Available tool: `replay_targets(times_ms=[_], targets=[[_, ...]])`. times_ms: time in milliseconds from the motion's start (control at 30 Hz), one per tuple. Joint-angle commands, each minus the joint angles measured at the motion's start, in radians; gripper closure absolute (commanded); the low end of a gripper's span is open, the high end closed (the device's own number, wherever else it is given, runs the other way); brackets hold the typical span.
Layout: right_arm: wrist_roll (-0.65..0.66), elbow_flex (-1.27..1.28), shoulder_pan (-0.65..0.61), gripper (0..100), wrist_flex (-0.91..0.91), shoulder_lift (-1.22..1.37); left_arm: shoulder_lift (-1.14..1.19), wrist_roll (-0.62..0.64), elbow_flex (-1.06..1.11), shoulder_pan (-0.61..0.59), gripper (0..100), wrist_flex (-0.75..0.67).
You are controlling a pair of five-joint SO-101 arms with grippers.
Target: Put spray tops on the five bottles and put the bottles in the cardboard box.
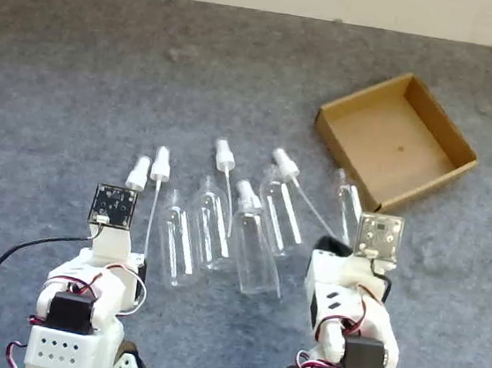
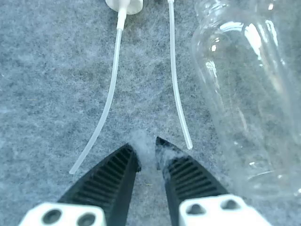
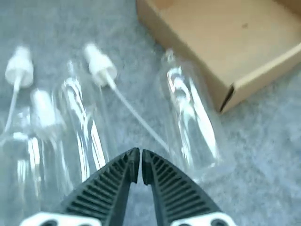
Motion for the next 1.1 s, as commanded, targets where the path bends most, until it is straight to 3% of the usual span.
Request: replay_targets(times_ms=[0,267,433,767,900,1067], targets=[[-0.003,0.145,0.050,99.5,-0.105,-0.005,-0.005,0.006,0.021,0.012,100,0.002],[0.097,0.064,0.257,99.5,-0.114,-0.005,-0.005,0.006,0.021,0.012,100,0.002],[0.041,-0.117,0.337,99.5,-0.111,-0.005,-0.005,0.006,0.021,0.012,100,0.002],[0.267,-0.410,0.334,99.5,0.114,0.001,-0.005,0.006,0.021,0.012,100,0.002],[0.324,-0.564,0.268,99.5,0.239,0.035,-0.005,0.006,0.021,0.012,100,0.002],[0.342,-0.710,0.148,99.5,0.340,0.288,-0.005,0.006,0.021,0.012,100,0.002]])
